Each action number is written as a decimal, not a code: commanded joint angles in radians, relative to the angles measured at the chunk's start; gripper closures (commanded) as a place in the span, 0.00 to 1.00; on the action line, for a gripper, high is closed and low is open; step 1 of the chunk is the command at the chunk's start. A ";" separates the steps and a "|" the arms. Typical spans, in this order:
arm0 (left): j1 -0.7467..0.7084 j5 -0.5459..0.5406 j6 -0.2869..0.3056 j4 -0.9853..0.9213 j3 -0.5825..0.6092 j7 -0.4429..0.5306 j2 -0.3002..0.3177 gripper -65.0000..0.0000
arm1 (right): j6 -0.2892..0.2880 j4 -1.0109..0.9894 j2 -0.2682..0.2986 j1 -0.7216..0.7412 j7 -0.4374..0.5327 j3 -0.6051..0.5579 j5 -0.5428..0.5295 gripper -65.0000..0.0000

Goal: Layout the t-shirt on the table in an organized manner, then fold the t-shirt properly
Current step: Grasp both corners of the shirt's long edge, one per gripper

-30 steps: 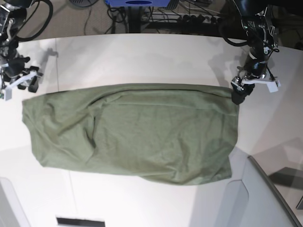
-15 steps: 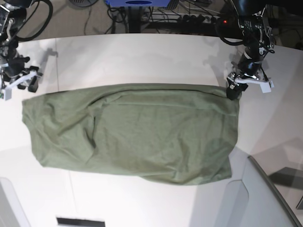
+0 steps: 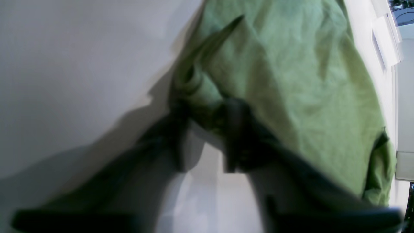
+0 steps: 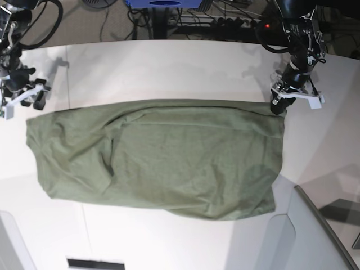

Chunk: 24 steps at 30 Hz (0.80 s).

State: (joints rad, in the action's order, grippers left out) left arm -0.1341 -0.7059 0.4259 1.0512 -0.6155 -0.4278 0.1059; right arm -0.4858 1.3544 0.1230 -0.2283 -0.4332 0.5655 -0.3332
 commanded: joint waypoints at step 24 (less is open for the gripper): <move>-0.011 0.007 -0.005 0.013 -0.001 -0.013 0.007 1.00 | -0.003 -0.036 -0.007 0.005 -0.111 0.095 -0.146 0.59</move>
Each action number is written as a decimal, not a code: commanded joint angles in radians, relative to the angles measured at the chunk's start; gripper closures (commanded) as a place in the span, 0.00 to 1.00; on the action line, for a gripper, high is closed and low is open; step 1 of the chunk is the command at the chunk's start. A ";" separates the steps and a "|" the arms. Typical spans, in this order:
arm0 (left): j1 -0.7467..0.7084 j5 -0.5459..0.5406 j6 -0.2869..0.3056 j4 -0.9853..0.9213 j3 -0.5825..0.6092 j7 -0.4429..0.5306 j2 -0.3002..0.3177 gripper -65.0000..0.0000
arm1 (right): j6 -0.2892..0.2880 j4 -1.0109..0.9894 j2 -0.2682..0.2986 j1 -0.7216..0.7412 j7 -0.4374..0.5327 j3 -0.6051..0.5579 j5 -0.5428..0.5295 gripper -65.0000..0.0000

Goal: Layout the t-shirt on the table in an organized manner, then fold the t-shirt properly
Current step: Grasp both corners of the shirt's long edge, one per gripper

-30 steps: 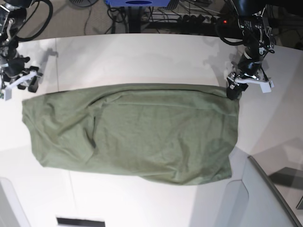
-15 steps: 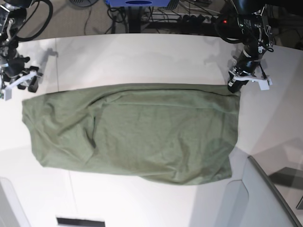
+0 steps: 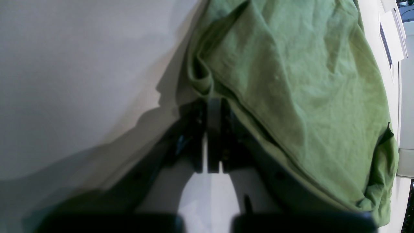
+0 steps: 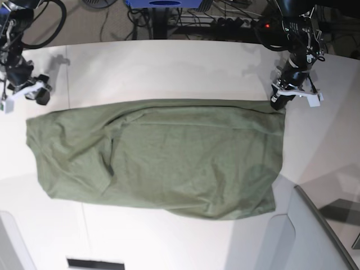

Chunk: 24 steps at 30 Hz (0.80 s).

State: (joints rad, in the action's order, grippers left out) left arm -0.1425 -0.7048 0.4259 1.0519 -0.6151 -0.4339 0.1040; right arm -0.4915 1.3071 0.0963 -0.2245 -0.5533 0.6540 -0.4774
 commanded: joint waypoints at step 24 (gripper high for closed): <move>-0.019 0.006 -0.005 0.017 -0.001 -0.009 0.013 1.00 | -0.144 -0.444 0.098 0.323 -0.007 0.117 -0.024 0.38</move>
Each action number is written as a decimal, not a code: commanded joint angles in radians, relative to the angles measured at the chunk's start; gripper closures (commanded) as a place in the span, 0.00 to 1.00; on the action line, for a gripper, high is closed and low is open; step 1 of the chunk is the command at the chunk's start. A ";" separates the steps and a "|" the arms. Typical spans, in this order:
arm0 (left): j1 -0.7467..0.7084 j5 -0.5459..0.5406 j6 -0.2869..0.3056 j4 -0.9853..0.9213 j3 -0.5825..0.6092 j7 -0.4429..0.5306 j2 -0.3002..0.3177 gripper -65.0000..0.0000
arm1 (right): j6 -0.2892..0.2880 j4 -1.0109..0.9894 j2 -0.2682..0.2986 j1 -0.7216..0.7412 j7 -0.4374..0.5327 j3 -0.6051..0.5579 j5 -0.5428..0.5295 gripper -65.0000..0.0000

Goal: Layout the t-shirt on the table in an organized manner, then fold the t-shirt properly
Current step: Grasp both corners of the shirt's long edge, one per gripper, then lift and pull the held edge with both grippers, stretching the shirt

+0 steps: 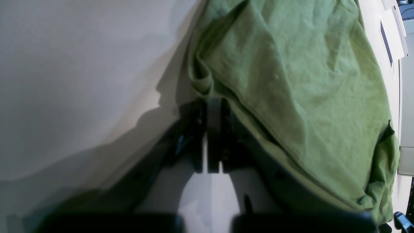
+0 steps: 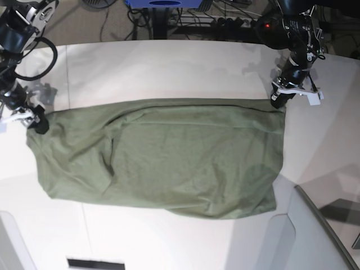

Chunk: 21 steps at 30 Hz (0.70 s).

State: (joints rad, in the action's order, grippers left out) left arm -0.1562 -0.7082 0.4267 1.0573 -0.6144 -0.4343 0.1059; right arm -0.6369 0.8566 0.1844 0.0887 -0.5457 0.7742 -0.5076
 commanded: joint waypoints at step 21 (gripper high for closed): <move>-0.003 0.009 -0.005 0.011 -0.002 -0.008 0.019 1.00 | 0.121 0.003 0.004 0.024 0.034 0.003 0.010 0.51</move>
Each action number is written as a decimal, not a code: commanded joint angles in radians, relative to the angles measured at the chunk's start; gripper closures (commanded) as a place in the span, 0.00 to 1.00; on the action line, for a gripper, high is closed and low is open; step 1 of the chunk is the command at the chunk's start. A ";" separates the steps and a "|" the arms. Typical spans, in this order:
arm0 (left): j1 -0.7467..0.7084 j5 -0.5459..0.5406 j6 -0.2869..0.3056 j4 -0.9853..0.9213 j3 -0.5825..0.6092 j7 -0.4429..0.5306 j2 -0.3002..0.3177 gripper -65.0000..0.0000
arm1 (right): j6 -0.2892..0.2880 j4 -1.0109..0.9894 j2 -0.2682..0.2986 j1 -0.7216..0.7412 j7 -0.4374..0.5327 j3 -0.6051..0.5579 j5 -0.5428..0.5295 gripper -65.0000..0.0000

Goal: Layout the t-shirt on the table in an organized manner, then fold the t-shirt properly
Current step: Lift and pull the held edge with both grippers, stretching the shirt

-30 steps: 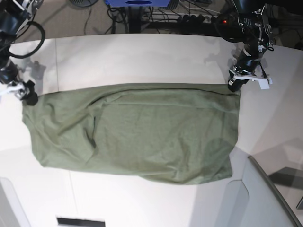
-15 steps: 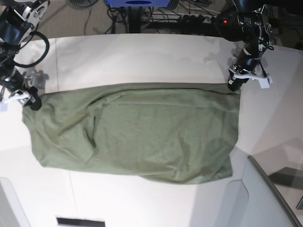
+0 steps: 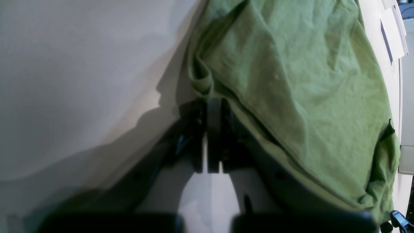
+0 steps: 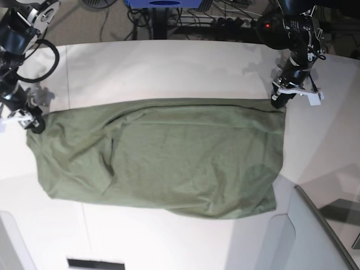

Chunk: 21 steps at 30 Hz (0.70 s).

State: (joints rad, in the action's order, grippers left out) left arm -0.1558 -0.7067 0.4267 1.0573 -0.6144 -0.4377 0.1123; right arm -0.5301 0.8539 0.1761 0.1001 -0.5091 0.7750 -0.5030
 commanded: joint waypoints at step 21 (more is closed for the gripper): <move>-0.052 0.006 -0.010 0.311 -0.003 -0.163 0.013 1.00 | 0.009 0.347 -0.017 -0.044 -0.176 -0.007 0.004 1.00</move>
State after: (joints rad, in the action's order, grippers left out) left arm -0.2138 -0.6838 0.4110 1.3510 -0.6125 -0.6224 0.1127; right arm -0.5159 1.1843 0.1337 0.0433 -0.7113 0.7635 -0.4839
